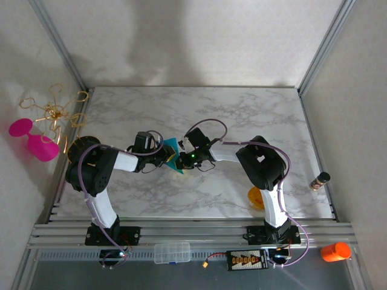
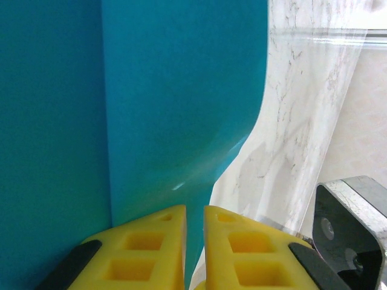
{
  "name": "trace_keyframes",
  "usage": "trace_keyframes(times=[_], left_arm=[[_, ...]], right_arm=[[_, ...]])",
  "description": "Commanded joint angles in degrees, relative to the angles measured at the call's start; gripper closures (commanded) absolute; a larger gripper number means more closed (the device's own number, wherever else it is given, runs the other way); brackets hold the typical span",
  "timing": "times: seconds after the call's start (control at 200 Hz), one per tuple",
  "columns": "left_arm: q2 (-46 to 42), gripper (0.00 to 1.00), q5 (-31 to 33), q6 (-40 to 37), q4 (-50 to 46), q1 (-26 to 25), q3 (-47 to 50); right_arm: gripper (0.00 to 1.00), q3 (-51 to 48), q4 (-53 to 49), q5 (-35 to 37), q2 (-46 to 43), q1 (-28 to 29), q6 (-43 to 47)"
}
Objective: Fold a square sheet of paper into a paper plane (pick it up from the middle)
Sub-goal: Fourth fold the wing at the center of the table.
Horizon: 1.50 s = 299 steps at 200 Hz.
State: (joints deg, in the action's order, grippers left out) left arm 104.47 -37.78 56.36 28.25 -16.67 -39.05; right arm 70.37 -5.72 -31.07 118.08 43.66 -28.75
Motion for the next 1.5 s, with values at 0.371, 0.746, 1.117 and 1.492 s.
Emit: trace_keyframes(times=[0.371, 0.746, 1.117, 1.492], left_arm=[[-4.0, 0.83, -0.3, -4.5, -6.6, 0.3, -4.5], [-0.6, 0.84, 0.3, -5.8, -6.7, 0.3, -5.8], [2.0, 0.84, 0.5, -4.2, -4.6, 0.3, -5.7], [3.4, 0.85, 3.6, -4.9, -7.8, 0.3, -5.0]], right_arm=[[0.9, -5.4, -4.1, 0.7, -0.6, -1.5, 3.8], [0.91, -6.6, -4.2, -0.2, -1.5, -1.8, 4.5], [0.91, -7.0, -4.5, -0.2, -1.2, -1.9, 4.8], [0.91, -7.4, -4.8, -0.3, -4.2, -2.2, 4.6]])
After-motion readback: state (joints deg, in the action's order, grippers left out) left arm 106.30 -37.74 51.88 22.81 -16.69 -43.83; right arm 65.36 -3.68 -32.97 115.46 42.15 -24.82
